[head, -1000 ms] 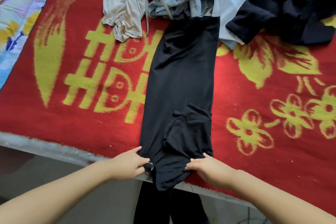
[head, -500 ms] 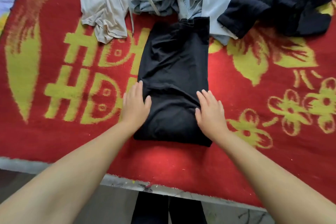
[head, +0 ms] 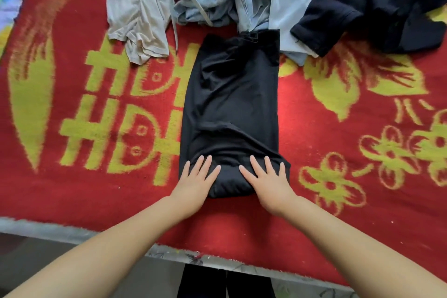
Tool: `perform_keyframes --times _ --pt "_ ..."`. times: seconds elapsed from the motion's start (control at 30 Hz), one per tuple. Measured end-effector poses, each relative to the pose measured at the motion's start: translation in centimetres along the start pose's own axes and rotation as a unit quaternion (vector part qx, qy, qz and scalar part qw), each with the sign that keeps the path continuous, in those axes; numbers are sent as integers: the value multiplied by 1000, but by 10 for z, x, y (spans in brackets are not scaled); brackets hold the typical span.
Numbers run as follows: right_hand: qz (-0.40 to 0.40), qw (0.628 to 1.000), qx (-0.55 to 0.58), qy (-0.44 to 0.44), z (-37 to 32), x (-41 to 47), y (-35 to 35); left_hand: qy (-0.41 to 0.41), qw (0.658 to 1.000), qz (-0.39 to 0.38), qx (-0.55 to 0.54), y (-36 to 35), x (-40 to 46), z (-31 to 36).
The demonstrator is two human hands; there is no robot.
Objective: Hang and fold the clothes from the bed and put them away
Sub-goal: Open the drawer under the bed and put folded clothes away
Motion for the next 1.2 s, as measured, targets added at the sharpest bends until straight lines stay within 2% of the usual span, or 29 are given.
perform_keyframes --times 0.07,0.13,0.2,0.27,0.33,0.37,0.43,0.53,0.6,0.67,0.7,0.73,0.77,0.83,0.9,1.0,1.13,1.2 --pt "-112 993 22 38 -6 -13 -7 -39 991 -117 -50 -8 -16 13" --pt "-226 967 48 105 -18 -35 -11 -94 956 -247 -123 -14 -40 27" --pt "-306 934 100 158 -26 -62 -6 -124 918 -329 -183 -7 -64 32" --pt "-346 911 162 152 -21 -73 2 -107 884 -365 -270 3 -73 25" --pt "-318 920 189 131 -7 -60 18 -81 859 -372 -344 15 -65 8" --pt "-278 933 195 121 3 -48 28 -67 861 -352 -361 23 -56 -3" --pt "-166 956 218 100 23 -17 51 -26 885 -261 -386 43 -26 -32" --pt "78 953 292 -4 61 6 85 86 907 -31 -412 76 8 -82" --pt "217 932 288 -46 66 -2 94 163 925 148 -311 93 5 -97" --pt "282 928 243 -12 43 -14 88 125 936 276 -180 100 -7 -71" --pt "290 936 198 12 24 -21 79 79 938 309 -139 96 -14 -48" --pt "278 949 145 33 5 -26 64 30 944 311 -106 86 -21 -24" --pt "247 963 92 50 -11 -29 46 -19 954 290 -69 68 -26 0" --pt "147 987 16 60 -26 -30 6 -86 977 196 -17 22 -32 30" --pt "87 995 -9 49 -21 -21 -18 -67 992 105 -14 -11 -28 26" --pt "66 997 -6 38 -14 -4 -17 -7 999 43 -3 -21 -12 4" --pt "-6 999 -4 49 -21 -9 -5 -44 998 -43 -21 -13 -11 7" --pt "-83 992 44 85 -18 -18 9 -78 983 -128 -103 -3 -20 6"
Point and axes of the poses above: each hand's wrist, its own x-axis towards the middle knuckle, its own y-axis out of the back of the hand, z = x × y, the point moved 8 cm from there along x, towards the middle knuckle, and after that the axes turned 6 degrees about -z, right-handed, at the moved point
